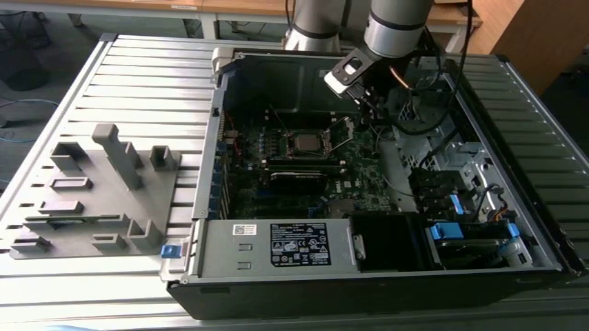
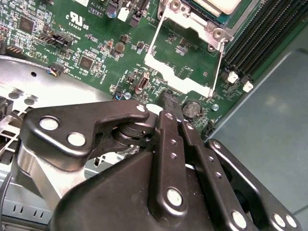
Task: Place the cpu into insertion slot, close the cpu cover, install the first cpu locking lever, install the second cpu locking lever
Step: 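Close the cpu cover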
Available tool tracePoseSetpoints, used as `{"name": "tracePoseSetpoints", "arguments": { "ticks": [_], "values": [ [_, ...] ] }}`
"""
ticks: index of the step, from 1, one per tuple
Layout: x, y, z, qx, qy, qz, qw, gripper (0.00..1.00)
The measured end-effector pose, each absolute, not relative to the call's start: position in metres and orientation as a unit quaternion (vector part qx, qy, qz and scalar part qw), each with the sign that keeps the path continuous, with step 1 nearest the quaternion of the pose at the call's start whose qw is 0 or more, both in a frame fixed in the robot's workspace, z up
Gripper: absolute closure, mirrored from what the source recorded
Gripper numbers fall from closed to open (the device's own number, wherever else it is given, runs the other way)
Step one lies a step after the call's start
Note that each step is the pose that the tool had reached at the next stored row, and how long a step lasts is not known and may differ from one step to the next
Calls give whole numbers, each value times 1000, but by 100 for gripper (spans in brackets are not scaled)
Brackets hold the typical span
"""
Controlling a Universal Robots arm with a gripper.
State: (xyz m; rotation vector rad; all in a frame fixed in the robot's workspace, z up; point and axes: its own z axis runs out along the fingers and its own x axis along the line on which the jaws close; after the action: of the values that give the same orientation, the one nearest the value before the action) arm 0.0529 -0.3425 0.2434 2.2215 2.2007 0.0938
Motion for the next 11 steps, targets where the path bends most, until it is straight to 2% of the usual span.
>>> {"name": "tracePoseSetpoints", "arguments": {
  "ticks": [11],
  "values": [
    [53,-343,243,710,703,28,5,89]
  ]
}}
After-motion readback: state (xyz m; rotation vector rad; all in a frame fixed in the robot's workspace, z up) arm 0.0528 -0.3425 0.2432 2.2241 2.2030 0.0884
